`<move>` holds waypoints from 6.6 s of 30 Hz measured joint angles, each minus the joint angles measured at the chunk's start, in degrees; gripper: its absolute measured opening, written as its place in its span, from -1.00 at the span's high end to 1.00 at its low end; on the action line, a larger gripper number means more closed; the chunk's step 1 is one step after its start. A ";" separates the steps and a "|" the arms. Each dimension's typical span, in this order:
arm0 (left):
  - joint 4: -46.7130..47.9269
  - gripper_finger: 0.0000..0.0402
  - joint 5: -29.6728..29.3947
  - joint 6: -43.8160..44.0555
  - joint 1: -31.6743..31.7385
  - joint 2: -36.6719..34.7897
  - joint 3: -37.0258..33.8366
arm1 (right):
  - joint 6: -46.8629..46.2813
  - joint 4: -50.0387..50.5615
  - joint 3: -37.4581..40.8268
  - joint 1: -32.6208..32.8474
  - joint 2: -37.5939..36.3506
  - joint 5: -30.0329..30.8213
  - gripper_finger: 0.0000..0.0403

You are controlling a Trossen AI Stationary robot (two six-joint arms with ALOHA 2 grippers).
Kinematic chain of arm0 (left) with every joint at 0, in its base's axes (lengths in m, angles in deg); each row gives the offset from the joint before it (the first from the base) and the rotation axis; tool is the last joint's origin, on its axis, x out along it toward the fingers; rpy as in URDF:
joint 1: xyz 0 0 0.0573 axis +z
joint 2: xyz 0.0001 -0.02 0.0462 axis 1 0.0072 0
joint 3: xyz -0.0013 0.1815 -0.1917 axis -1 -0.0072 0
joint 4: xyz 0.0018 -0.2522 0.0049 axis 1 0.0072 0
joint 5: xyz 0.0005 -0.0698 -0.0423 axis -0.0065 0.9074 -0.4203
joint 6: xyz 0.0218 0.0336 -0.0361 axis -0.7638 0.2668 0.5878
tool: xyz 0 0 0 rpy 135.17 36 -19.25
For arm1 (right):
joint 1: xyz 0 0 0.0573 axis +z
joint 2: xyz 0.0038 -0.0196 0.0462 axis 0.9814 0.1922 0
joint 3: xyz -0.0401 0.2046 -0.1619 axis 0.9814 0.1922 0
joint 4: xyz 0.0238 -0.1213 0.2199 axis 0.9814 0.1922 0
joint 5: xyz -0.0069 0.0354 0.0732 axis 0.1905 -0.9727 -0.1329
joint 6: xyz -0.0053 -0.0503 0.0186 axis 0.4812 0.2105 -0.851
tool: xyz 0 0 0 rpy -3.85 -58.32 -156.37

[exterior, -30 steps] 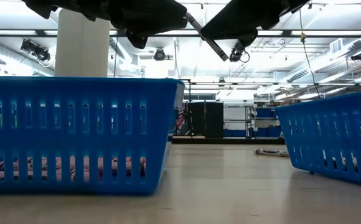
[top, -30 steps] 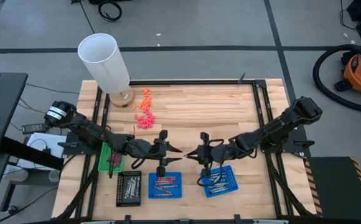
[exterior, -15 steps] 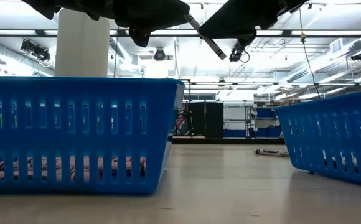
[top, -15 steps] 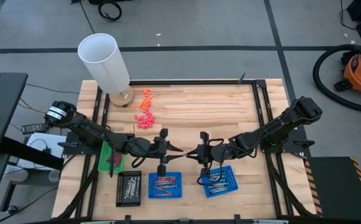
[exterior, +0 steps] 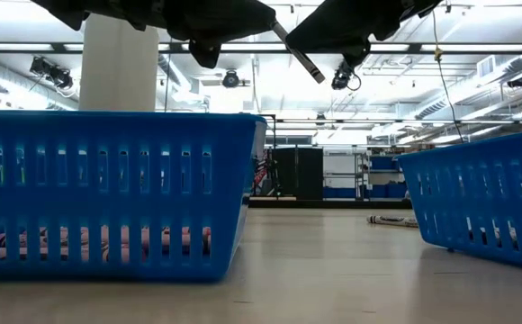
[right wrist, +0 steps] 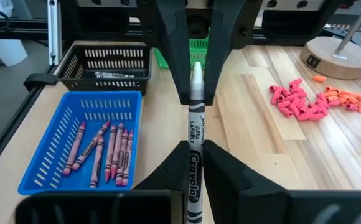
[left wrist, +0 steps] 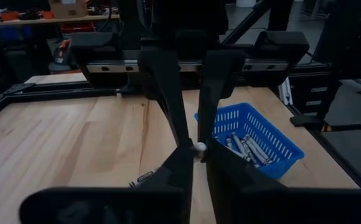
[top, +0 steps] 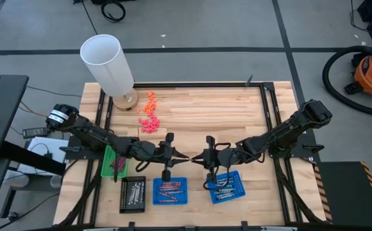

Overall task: Sort crayons
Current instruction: Put the white crayon into the black basket

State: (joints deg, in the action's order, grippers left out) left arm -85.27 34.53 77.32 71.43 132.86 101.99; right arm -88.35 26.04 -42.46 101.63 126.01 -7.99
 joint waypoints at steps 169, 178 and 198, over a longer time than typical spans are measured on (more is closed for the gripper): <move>39.66 0.26 4.34 17.03 0.55 -6.38 0.02 | -27.76 36.81 0.05 -10.30 9.79 -9.86 0.84; 30.60 0.26 -7.93 14.94 -3.52 -4.22 0.07 | -19.68 27.50 -0.07 -8.16 3.00 -2.44 0.81; 7.11 0.26 -7.54 3.27 -3.43 6.10 0.00 | 13.29 -13.53 0.48 0.25 0.00 3.61 0.79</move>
State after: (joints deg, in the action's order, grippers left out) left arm -78.16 27.00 80.59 68.00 138.96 101.98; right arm -75.06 12.51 -41.98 101.88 126.01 -4.38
